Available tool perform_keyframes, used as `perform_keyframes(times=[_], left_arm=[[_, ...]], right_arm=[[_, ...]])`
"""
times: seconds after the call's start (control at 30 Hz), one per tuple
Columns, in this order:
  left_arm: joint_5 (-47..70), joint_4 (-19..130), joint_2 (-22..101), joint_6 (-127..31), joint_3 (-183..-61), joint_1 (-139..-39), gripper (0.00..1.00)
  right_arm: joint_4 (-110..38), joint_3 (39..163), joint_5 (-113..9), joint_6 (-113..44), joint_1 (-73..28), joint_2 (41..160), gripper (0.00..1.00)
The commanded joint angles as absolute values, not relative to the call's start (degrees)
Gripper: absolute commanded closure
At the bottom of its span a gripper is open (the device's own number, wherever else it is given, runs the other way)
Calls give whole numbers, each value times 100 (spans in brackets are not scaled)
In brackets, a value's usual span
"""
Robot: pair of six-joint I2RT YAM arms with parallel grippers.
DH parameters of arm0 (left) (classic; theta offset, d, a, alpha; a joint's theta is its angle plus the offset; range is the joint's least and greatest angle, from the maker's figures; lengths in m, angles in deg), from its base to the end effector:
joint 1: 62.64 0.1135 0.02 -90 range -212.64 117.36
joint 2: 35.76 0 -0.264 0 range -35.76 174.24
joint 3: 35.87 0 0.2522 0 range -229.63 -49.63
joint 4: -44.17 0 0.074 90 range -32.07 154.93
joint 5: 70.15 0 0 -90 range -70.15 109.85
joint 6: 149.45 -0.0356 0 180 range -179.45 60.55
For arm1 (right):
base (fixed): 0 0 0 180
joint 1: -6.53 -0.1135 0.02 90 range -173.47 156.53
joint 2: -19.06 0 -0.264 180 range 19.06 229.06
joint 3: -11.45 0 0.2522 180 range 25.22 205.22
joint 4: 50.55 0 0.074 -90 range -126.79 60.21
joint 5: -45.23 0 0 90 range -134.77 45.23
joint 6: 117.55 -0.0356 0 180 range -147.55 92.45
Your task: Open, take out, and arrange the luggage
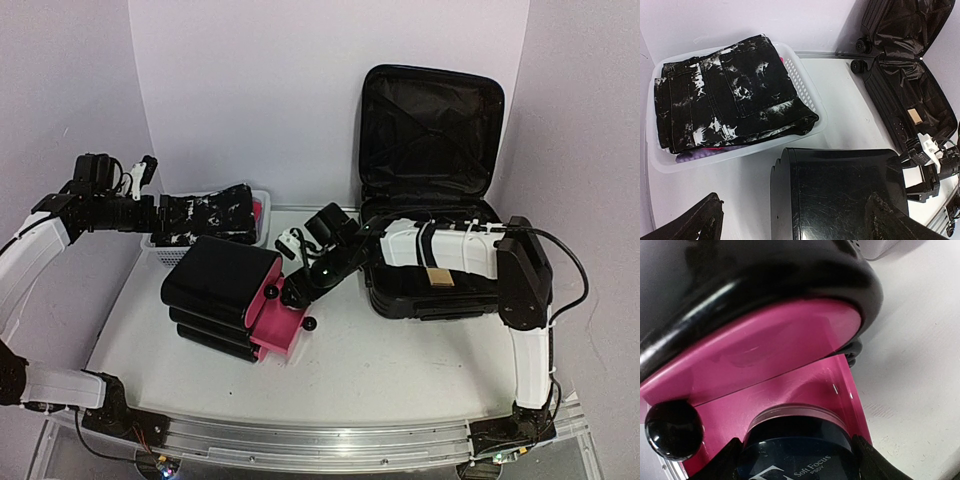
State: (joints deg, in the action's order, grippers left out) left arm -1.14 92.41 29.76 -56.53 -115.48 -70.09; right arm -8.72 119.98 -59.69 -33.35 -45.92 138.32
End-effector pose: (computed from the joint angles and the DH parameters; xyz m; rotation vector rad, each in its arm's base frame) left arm 0.2403 -0.0443 0.3550 0.2964 2.1438 -0.5005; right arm 0.2747 0.3724 0.2108 -1.1353 2.3416 0.7262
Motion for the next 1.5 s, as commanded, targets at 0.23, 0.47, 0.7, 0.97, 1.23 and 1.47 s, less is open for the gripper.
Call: perform_keyframes(times=[0.23,0.47,0.7,0.97,1.23,1.47], left_arm=[[-282,9155,2950,-5699,-11534,-7003,1],[-297,9150,2933,-5682,-11511,-7004,1],[-444,9150,3011,-5643,-11520,-7008,1],[-480,9151,3046,-5622,-11508,-7009,1],[-516,9147,3065,-5602,-11504,-7003,1],[-564,9148,3061,-5589,-11502,-7008,1]], right_arm=[[-534,12063,-5435,-3534,-4620,12948,16],[-401,11199,-4613,-3660,-4616,12291,26],[-372,10756,-4343,-4061,-4614,12409,25],[-534,10900,-4327,-4202,-4620,12897,18],[-1341,11025,-4869,-4660,-4677,13187,15],[-1999,11169,-4877,-5039,-4784,13507,13]])
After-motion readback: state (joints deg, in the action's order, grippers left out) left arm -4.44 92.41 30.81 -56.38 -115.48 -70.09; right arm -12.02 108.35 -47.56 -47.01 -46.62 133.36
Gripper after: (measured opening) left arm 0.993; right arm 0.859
